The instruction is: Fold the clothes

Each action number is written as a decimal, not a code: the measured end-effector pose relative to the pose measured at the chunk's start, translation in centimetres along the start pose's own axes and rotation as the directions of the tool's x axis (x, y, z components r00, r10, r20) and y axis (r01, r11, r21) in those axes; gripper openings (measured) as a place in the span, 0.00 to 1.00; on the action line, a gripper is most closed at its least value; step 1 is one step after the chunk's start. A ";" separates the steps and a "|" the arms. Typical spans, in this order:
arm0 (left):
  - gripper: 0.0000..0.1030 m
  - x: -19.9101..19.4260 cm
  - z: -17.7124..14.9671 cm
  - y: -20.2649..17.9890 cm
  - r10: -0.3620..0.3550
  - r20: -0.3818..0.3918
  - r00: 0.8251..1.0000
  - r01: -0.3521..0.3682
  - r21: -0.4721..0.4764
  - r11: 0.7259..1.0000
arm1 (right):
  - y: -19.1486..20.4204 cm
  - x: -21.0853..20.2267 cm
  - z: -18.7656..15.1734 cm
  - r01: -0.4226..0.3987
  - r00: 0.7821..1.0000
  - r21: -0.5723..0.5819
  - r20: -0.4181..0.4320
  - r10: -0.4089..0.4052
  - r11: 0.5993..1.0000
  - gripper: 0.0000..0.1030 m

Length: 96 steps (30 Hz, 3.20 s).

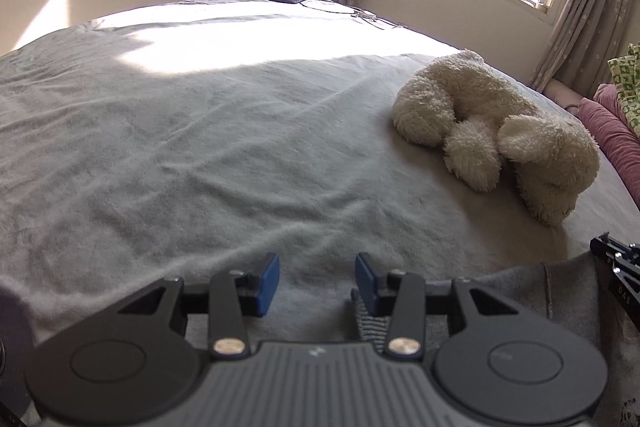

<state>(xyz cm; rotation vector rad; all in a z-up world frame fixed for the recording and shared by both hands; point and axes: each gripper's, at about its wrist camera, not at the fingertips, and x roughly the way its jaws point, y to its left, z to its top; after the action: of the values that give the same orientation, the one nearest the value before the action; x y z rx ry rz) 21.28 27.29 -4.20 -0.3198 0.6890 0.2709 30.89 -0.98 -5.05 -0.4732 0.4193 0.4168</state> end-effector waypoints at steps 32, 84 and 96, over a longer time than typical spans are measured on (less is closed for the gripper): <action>0.00 0.6 -0.7 -1.2 -0.059 -0.020 0.998 0.061 0.077 0.995 | 13.0 -12.3 1.3 -0.687 0.726 0.031 0.018 0.687 0.726 0.31; 0.58 0.4 -2.9 -11.8 -0.121 0.051 0.991 0.095 0.364 0.927 | -15.5 -7.9 -12.7 0.105 0.992 0.507 -0.110 -0.056 0.856 0.44; 0.62 2.1 -1.6 -21.4 -0.210 -0.050 0.976 0.211 0.425 0.880 | -16.3 -9.0 -12.9 0.013 0.995 0.499 -0.092 0.038 0.867 0.47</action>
<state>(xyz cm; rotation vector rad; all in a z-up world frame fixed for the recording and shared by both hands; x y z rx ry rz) 29.41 7.34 -2.50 0.0292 0.6906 -0.0933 27.41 -23.39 -5.55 0.0167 0.6057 0.2813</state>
